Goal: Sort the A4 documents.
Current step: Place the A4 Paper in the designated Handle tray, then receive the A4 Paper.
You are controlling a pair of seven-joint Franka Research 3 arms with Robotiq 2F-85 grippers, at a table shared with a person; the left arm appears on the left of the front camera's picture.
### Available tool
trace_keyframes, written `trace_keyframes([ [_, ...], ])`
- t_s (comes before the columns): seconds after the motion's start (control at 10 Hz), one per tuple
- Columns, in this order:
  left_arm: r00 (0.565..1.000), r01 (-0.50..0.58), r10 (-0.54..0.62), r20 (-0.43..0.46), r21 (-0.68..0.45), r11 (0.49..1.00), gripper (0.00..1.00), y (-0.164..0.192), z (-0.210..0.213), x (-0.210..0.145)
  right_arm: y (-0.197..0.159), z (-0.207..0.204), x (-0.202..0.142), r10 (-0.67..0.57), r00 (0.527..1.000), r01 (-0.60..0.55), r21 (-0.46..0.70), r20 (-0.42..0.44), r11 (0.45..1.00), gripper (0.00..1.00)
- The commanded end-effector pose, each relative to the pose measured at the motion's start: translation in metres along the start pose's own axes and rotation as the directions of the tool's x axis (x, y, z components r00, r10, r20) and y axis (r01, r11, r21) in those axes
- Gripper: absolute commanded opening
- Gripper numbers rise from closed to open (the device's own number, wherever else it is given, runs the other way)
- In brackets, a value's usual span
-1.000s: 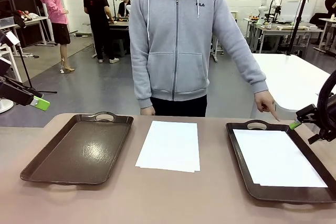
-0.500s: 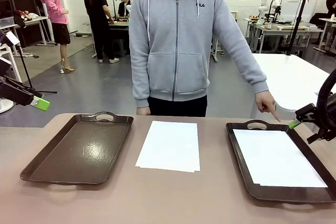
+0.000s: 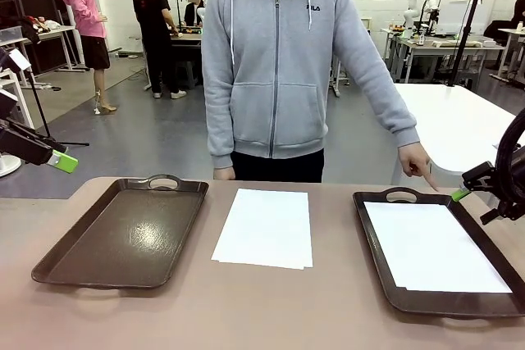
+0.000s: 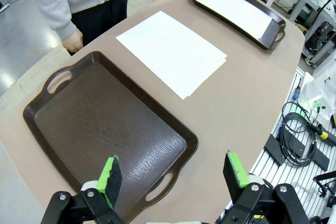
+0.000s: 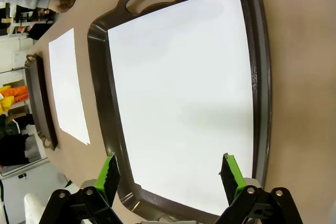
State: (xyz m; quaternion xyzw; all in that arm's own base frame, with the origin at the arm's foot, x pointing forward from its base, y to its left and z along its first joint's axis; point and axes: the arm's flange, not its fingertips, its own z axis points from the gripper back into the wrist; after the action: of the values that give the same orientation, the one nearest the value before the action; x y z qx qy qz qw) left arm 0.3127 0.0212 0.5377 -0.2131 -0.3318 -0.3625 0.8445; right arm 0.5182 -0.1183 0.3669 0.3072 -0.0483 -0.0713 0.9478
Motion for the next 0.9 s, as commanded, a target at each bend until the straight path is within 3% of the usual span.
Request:
trace_keyframes([
  [0.0,1.000,0.018,-0.018,0.015,-0.016,1.000,1.00,0.0023,-0.0006,-0.0015,-0.0001,0.0001,0.0000,0.000,1.000,0.000,-0.001,0.000,1.000,1.00],
  [0.8,1.000,0.018,-0.018,0.015,-0.016,1.000,1.00,0.0023,-0.0006,-0.0015,-0.0001,0.0001,0.0000,0.000,1.000,0.000,-0.001,0.000,1.000,1.00],
])
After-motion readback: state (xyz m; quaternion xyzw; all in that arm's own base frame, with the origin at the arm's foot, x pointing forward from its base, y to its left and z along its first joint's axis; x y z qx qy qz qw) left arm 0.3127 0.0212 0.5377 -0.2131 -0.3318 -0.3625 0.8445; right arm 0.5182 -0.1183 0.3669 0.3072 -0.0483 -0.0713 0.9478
